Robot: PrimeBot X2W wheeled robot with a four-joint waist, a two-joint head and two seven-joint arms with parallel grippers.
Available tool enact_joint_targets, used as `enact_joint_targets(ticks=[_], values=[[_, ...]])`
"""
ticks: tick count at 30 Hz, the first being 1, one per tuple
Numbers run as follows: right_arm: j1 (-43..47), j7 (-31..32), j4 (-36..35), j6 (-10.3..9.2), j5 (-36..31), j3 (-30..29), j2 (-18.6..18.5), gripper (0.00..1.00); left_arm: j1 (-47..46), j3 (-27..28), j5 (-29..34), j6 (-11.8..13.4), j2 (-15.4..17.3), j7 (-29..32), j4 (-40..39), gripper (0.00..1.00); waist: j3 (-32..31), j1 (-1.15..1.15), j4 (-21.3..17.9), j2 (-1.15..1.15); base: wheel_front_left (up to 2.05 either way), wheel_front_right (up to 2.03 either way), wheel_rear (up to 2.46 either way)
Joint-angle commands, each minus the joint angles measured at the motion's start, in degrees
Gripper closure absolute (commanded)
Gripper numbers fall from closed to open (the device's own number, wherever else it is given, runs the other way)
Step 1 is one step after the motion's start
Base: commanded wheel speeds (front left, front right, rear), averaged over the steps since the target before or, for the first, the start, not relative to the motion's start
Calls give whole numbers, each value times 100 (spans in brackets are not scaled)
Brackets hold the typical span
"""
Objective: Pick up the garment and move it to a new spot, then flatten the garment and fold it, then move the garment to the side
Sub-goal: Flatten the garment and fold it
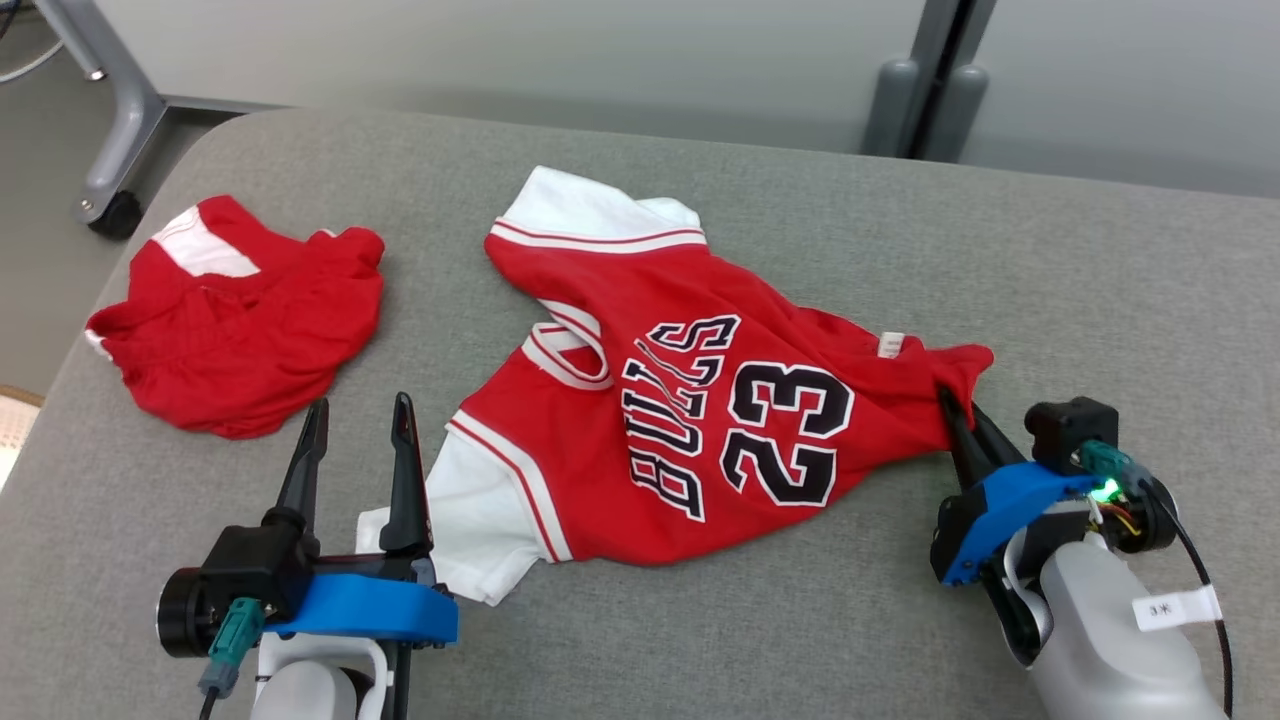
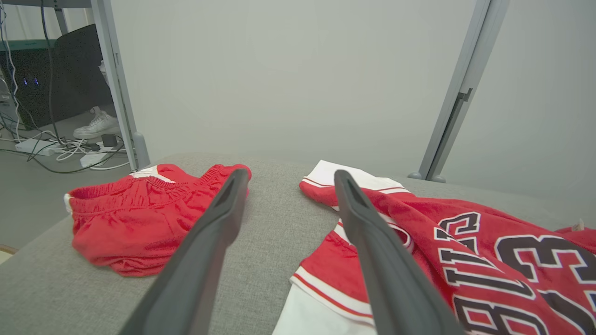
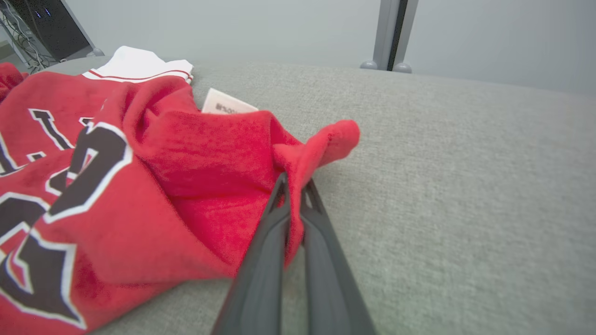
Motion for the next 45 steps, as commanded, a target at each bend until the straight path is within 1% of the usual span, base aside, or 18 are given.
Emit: enact_joint_targets(ticks=[1, 5, 6, 10, 13, 18, 22, 26, 29, 30, 31, 32, 33, 37, 40, 45], values=[[232, -33, -265, 2, 70, -13, -75, 100, 43, 52, 10, 5, -10, -18, -12, 0, -146, 0, -186, 0, 0, 0, 0], [942, -35, -1265, 2, 199, -54, -138, 100, 201, 102, -13, 51, -9, -18, -51, 0, -288, 0, -444, 0, 0, 0, 0], [942, -35, -1265, 2, 199, -54, -138, 100, 201, 102, -13, 51, -9, -18, -51, 0, -288, 0, -444, 0, 0, 0, 0], [1674, 73, -2412, 2, 252, -129, -164, 100, 302, 161, -33, 75, -8, -17, -93, 0, -360, 0, -664, 0, 0, 0, 0], [2283, 392, -3420, 2, 213, -246, -130, 100, 350, 188, -16, 69, -8, -18, -104, 0, -378, 0, -801, 0, 0, 0, 0], [3212, 1150, -5160, 2, 114, -399, -23, 100, 405, 287, 18, 74, -8, -18, -142, 0, -377, 0, -1047, 0, 0, 0, 0], [3766, 1670, -6299, 2, 37, -575, 73, 100, 379, 401, 64, 37, -8, -17, -155, 0, -340, 0, -1250, 0, 0, 0, 0], [4222, 2083, -7089, 2, 6, -766, 158, 100, 315, 456, 88, 13, -7, -17, -174, 0, -293, 0, -1408, 0, 0, 0, 0], [4448, 2251, -7304, 2, 64, -861, 213, 100, 278, 461, 102, -12, -7, -18, -158, 0, -262, 0, -1486, 0, 0, 0, 0], [4486, 2270, -7316, 2, 75, -876, 227, 89, 264, 462, 103, -23, -6, -18, -144, 0, -255, 0, -1500, 0, 0, 0, 0], [4505, 2263, -7303, 2, 103, -900, 238, 72, 247, 460, 103, -33, -7, -18, -126, 0, -249, 0, -1513, 0, 0, 0, 0], [4536, 2274, -7256, 2, 78, -919, 241, 21, 231, 455, 104, -43, -7, -18, -116, 0, -248, 0, -1519, 0, 0, 0, 0], [4547, 2270, -7215, 2, 49, -932, 249, 0, 211, 445, 105, -42, -6, -18, -108, 0, -247, 0, -1518, 0, 0, 0, 0], [4475, 2180, -7066, 2, -28, -996, 261, 0, 204, 382, 113, -49, -7, -17, -107, 0, -262, 0, -1467, 0, 0, 0, 0], [4244, 2080, -7023, 2, -97, -1006, 257, 0, 229, 378, 135, -33, -7, -18, -120, 0, -284, 0, -1406, 0, 0, 0, 0], [3799, 2033, -6845, 3, -151, -842, 81, 0, 249, 399, 159, -64, -7, -18, -101, 0, -315, 0, -1265, 0, 0, 0, 0]])
